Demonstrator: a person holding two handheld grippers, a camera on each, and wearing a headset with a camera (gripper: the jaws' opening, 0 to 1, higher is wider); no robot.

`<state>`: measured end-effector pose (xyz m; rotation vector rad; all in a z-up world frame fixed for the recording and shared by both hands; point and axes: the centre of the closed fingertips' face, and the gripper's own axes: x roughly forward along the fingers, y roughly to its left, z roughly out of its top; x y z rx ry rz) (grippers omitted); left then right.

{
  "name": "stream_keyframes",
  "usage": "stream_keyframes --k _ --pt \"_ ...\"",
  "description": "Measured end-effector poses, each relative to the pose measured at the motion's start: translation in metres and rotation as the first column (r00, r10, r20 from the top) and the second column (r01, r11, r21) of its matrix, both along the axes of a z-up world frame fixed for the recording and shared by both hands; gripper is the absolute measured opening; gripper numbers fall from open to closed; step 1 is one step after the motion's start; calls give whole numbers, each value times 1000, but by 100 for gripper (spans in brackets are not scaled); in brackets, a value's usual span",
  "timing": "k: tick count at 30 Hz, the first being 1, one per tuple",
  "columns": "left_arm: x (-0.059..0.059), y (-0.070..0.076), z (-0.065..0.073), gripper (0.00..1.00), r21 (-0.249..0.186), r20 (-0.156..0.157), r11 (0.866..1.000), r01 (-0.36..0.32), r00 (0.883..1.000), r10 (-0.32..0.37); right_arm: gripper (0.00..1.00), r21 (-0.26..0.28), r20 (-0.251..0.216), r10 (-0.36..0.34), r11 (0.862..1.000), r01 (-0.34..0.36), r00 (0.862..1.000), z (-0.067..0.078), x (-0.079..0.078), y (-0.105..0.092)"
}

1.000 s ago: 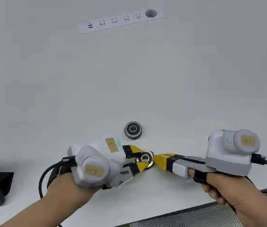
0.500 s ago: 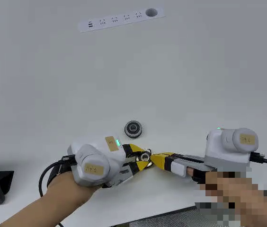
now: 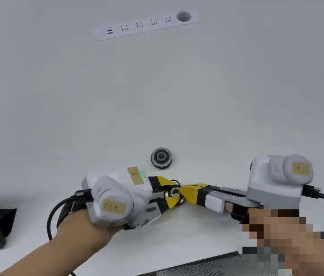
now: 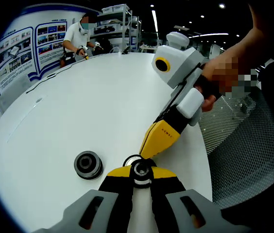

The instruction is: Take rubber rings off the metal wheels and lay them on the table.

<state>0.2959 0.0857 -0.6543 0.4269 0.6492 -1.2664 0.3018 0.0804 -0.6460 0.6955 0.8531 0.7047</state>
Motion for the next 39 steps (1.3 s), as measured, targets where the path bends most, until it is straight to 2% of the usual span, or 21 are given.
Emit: stream_keyframes --k 7,16,22,28,31,39 --pt "0 0 0 14 -2 8 1000 6 1000 -6 2 -14 -10 -2 1000 2 1000 -3 -1 -4" --pt "-4 -1 1 18 -17 -5 1000 13 1000 -13 2 -22 -12 4 1000 -4 1000 -5 -2 -3" --pt "-8 1 3 23 -30 6 999 20 1000 -20 2 -25 -16 1 1000 -2 1000 -7 -3 -5" --pt "-10 5 9 26 -56 30 998 14 999 -12 2 -21 -17 5 1000 -6 1000 -7 -2 -4" --pt "-7 5 11 32 -65 44 998 -1 999 4 2 -20 -18 8 1000 -8 1000 -6 -3 -3" --pt "-4 11 7 46 -52 45 998 -30 998 32 2 -13 -10 14 1000 -14 1000 0 -4 -1"
